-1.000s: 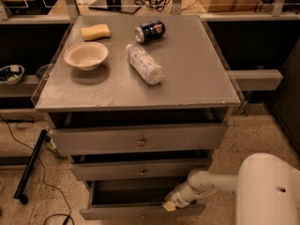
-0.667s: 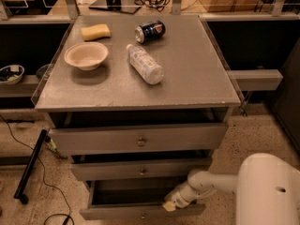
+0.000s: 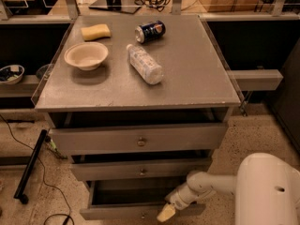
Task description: Open bottom drawer
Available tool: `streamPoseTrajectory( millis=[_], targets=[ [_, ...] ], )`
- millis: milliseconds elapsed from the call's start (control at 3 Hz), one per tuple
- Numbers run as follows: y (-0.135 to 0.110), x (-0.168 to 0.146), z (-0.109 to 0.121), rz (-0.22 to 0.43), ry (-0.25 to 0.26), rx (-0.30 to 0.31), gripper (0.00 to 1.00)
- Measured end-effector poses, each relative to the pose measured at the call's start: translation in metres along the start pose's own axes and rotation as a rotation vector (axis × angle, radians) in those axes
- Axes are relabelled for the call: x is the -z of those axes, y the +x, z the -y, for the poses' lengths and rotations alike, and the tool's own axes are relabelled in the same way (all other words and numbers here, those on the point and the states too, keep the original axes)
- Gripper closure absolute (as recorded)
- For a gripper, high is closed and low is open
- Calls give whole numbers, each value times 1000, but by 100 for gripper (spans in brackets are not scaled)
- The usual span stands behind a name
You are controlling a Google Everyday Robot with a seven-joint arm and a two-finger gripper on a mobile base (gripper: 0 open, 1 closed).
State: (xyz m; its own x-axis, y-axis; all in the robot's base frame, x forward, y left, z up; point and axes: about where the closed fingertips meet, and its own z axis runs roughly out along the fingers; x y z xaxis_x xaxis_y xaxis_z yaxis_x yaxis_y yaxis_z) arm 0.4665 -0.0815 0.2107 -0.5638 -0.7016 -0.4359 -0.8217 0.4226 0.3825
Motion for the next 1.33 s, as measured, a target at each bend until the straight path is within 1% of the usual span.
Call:
streamPoseTrajectory(
  millis=[333,1000,1333],
  targets=[
    [0,0,0,0,0,0,0],
    [2,-4,0,-13,3,-1,0],
    [11,-15,3,-33,-12,-30,0]
  ],
)
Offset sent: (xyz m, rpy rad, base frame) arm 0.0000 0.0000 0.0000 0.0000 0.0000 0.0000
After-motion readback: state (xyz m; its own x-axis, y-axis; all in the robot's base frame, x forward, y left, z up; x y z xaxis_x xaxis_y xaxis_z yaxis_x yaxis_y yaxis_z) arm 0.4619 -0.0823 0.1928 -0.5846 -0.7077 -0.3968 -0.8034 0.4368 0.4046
